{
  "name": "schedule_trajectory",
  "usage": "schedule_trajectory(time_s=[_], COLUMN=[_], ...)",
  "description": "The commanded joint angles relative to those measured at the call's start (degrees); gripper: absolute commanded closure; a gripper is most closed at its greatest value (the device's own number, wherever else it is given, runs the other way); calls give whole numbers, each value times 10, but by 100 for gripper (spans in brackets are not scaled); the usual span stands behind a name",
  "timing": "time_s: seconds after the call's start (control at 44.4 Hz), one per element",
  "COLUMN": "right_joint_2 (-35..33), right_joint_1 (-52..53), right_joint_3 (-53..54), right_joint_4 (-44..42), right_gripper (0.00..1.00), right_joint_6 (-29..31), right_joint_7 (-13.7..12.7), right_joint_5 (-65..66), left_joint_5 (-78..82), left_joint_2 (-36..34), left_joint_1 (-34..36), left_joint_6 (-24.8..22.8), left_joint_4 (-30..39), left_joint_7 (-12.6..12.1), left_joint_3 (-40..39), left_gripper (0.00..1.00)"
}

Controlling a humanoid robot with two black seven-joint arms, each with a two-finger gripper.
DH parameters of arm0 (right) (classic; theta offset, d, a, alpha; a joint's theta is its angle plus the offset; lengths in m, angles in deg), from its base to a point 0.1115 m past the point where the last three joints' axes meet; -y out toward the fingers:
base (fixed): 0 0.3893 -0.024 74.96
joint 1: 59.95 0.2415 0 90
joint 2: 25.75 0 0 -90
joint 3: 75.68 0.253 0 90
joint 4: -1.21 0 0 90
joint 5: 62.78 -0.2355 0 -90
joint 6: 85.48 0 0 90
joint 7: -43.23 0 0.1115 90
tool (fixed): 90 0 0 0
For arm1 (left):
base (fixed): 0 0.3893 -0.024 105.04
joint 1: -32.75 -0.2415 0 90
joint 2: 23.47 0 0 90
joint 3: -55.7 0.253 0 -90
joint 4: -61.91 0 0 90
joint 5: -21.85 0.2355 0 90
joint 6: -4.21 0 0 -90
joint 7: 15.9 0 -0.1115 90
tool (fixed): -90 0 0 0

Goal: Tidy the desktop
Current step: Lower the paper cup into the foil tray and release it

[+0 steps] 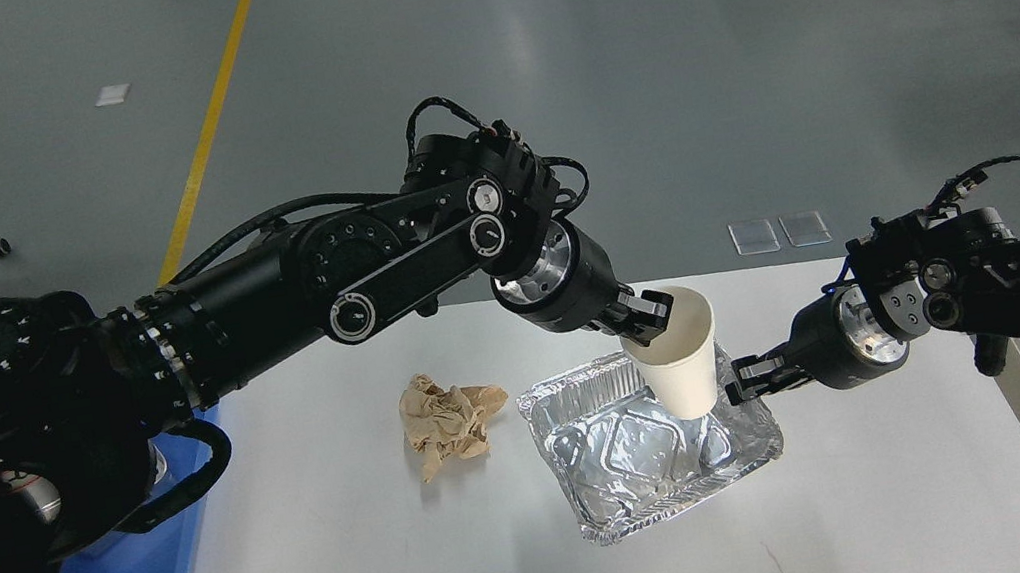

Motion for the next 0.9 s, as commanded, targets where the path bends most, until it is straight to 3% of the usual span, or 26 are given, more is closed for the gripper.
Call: schedule_trajectory(time_s=[0.0, 0.383, 0.518, 0.585, 0.878], right_joint_2=[-1, -6, -11, -18, -23], right_joint_1=[4, 5, 6, 9, 12], right_joint_3=[0, -1, 1, 0, 1], right_joint_4=[3, 3, 4, 13, 22], right_gripper=[100, 100, 100, 100, 100], right_joint_6=[0, 1, 1, 1, 2], right_joint_7=[0, 1, 1, 2, 3], right_joint_5=[0, 1, 0, 0, 0], left_joint_5=[4, 8, 17, 31, 32], left_joint_2=[26, 14, 18, 24, 26], left_joint_1=[-3, 44, 44, 38, 32], left_joint_6=[9, -13, -12, -9, 12], left_joint_4=[-13, -12, -13, -13, -24], left_joint_7=[-1, -1, -11, -29, -31], left_joint_3=[8, 25, 25, 25, 44], left_gripper=[95, 95, 95, 95, 94])
